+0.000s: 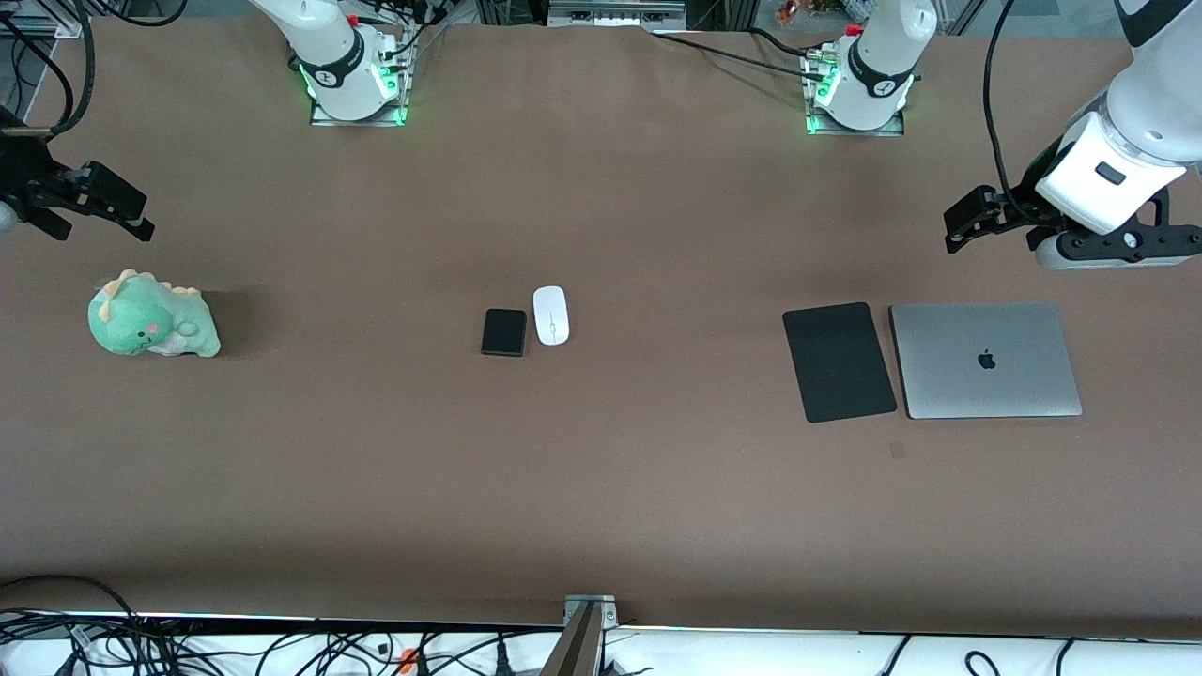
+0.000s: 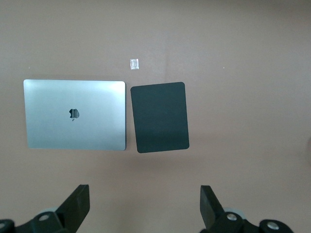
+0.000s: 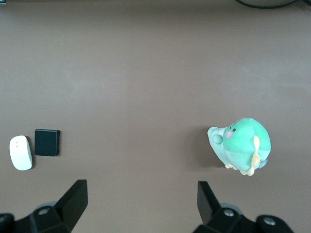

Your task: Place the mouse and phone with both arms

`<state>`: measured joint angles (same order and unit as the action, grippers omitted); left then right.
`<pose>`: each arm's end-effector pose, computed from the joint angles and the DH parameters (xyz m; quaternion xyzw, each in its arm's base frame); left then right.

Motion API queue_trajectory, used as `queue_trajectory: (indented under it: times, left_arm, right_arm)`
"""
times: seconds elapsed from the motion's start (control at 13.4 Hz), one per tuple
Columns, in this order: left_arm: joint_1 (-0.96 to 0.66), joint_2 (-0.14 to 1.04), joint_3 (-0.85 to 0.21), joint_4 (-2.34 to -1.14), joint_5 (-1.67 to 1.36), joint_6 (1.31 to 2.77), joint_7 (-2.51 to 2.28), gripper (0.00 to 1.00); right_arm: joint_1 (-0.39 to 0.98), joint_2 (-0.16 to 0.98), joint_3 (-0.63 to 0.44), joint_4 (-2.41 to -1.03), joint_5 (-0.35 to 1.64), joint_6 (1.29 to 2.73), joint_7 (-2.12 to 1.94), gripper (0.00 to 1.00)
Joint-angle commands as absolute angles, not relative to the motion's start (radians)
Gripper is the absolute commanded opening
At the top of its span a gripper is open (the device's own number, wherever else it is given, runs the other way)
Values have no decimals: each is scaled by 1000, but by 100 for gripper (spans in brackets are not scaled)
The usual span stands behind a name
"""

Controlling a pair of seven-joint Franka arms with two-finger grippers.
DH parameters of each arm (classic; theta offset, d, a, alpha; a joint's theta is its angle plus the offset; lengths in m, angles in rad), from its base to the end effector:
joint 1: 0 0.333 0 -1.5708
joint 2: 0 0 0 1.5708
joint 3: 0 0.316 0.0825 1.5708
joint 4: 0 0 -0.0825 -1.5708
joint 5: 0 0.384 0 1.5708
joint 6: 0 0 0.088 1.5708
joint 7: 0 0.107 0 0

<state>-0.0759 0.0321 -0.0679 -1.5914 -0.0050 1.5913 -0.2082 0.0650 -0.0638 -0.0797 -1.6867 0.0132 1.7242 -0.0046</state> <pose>0.5591 -0.0809 0.5986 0.9993 0.0323 -0.0164 0.0007 0.5483 -0.0082 0.6184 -0.9987 0.0058 -0.0506 0.0086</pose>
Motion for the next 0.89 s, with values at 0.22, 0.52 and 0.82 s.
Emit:
queue_trajectory:
  times: [0.22,0.52,0.82]
  left_arm:
    - [-71,61,-78,-1574,-60,1554,-224,100]
    - [-86,72,-89,-1572,-72,1557,-236,100]
    - [-86,168,-201,-1575,-98,1630,-429,100]
  right_arm:
    - [61,-72,-69,-1686,3,1712,8,100]
    - [61,-72,-67,-1686,3,1712,8,100]
    - [61,-58,-67,-1689,2,1701,-14,100]
